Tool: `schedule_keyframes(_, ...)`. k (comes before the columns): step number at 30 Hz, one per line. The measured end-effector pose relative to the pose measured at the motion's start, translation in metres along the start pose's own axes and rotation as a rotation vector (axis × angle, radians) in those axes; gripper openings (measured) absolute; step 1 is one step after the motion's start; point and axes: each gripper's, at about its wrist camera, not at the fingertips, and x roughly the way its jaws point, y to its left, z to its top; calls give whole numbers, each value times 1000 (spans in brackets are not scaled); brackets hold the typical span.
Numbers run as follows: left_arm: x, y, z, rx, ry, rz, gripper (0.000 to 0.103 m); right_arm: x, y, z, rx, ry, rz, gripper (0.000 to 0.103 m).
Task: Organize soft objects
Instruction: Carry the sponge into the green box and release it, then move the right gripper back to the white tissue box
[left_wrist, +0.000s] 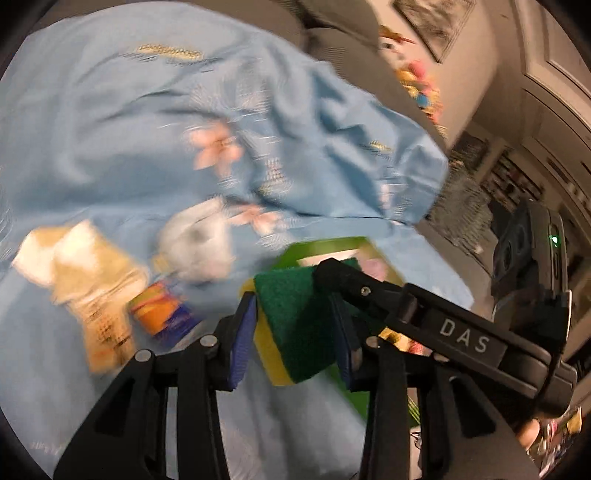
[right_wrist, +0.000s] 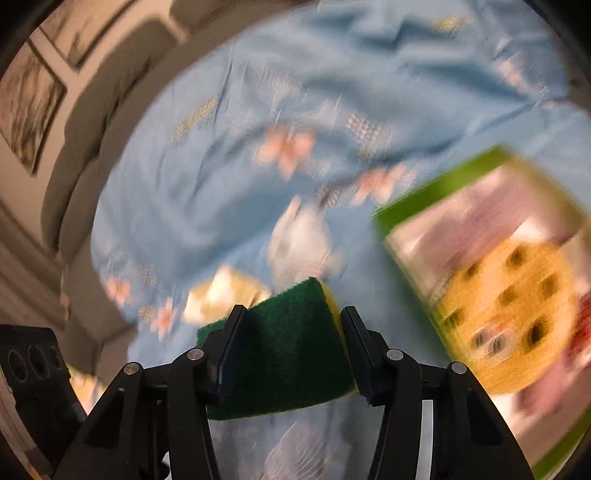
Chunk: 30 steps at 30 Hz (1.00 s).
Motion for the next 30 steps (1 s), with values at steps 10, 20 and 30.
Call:
schedule_keyframes(10,105,-80,39,129,111,-132,33,-64,-94,56,208,-256,-147,55)
schedule_keyframes(20,182,-85,22,140,316,-37,27,-42,-182,63,448,-229,-282,55)
schedule_keyframes(30,173,-72,14,101,290,24,37,-15,-195,52,491,-118,-358,55)
